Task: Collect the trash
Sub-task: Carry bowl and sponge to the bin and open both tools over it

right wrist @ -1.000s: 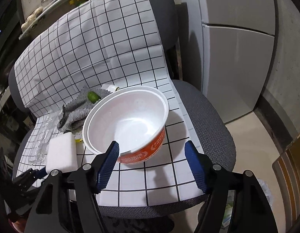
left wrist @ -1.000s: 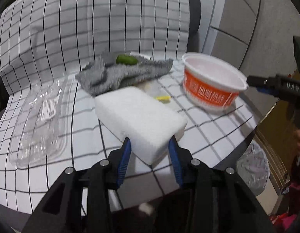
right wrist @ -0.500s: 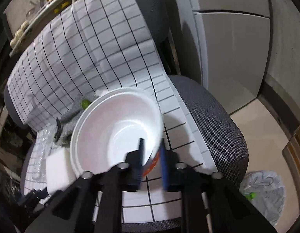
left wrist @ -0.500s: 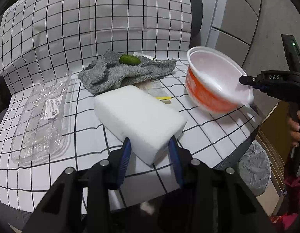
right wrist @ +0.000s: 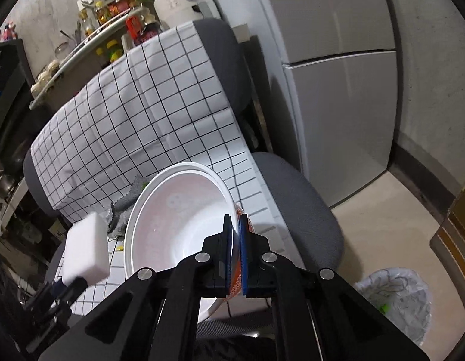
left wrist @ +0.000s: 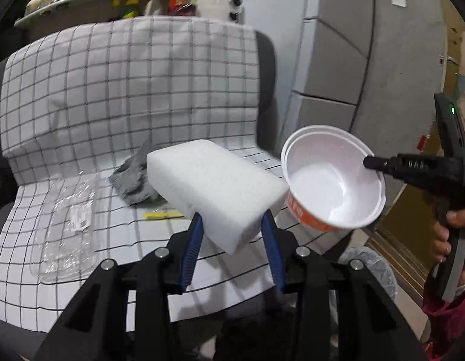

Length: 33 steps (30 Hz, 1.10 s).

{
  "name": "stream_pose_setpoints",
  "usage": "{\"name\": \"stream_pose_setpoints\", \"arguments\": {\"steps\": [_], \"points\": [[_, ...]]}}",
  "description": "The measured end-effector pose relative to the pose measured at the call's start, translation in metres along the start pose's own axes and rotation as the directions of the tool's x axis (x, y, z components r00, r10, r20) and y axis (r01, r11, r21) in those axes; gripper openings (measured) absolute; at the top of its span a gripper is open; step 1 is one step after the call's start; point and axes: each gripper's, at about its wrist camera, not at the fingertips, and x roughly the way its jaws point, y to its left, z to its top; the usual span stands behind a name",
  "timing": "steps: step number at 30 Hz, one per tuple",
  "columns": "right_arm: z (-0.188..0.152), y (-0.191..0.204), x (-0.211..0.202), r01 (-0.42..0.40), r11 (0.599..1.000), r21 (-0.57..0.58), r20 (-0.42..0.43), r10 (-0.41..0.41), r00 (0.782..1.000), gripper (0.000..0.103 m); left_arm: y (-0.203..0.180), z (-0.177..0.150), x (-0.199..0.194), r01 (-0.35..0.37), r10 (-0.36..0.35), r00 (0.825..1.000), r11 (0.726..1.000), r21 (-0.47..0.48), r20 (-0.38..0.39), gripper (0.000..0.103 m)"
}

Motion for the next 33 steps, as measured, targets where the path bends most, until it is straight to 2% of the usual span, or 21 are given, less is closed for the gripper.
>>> {"name": "stream_pose_setpoints", "arguments": {"steps": [7,11,14,19,26,31,33], "points": [[-0.028,-0.049,-0.052,0.095,0.994,0.062,0.026,-0.096,0.995,0.005,-0.061,-0.004,0.007,0.127,-0.129,0.991,0.988,0.084,0.02,0.038],[-0.048,-0.085,-0.077,0.169,0.98,0.106,0.024,-0.173,0.985,0.005,-0.108,-0.01,0.016,0.209,-0.214,0.977,0.964,0.164,0.012,0.038],[-0.066,-0.12,-0.094,0.246,0.957,0.152,0.006,-0.249,0.968,0.006,-0.141,-0.017,0.025,0.266,-0.269,0.963,0.941,0.211,-0.014,0.038],[-0.09,-0.166,-0.1,0.325,0.919,0.225,-0.042,-0.324,0.945,0.006,-0.193,-0.032,0.039,0.35,-0.344,0.936,0.893,0.284,-0.071,0.038],[-0.113,-0.205,-0.08,0.35,0.892,0.287,-0.126,-0.326,0.937,0.006,-0.24,-0.053,0.067,0.436,-0.393,0.899,0.834,0.338,-0.192,0.039],[-0.129,-0.232,-0.058,0.344,0.876,0.338,-0.191,-0.294,0.936,0.016,-0.263,-0.063,0.091,0.478,-0.406,0.875,0.807,0.346,-0.263,0.039],[-0.133,-0.239,-0.053,0.356,0.866,0.35,-0.208,-0.299,0.932,0.045,-0.269,-0.066,0.1,0.496,-0.411,0.863,0.8,0.339,-0.293,0.039]]}}
